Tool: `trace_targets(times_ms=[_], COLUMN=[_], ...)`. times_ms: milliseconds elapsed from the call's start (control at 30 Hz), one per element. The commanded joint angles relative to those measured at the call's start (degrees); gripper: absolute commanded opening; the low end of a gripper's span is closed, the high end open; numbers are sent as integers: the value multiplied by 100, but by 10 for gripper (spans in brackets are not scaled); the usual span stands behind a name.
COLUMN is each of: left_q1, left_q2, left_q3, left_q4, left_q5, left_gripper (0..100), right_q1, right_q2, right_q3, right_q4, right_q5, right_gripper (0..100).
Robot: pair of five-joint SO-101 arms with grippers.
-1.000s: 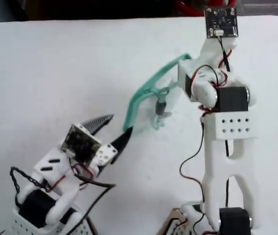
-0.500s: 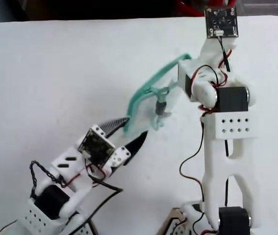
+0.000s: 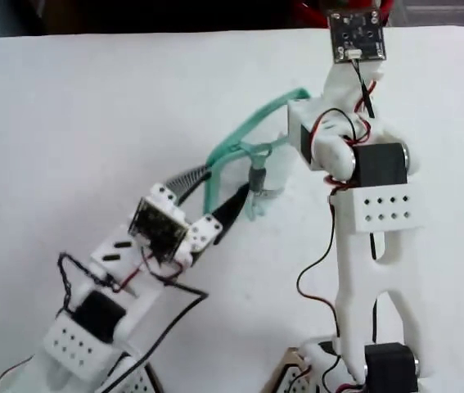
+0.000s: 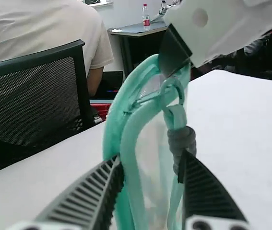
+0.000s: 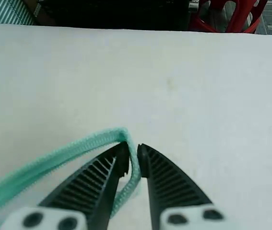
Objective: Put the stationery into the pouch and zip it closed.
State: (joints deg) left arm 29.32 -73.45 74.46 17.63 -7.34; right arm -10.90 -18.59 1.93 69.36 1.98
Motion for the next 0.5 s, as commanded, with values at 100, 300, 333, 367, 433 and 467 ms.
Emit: trace_targets(times_ms=[100, 300, 333, 367, 433, 467], left_q1=[22, 48, 66, 75, 75, 75], left_q2=[2176, 1499, 1332, 1156, 822, 673], left_q3=[-1160, -870, -782, -712, -615, -580], left_q4=[-290, -229, -229, -229, -220, -158], left_q5=[35, 44, 44, 44, 44, 44], left_gripper=[50, 31, 24, 23, 23, 23], right_q1=[-119, -171, -171, -171, -163, -171], right_q2=[66, 66, 66, 75, 75, 75], right_q3=[44, 26, 26, 35, 35, 35], right_q4=[198, 154, 92, 57, 40, 40], right_q5=[9, 9, 9, 9, 9, 9], right_gripper=[19, 19, 19, 19, 19, 19])
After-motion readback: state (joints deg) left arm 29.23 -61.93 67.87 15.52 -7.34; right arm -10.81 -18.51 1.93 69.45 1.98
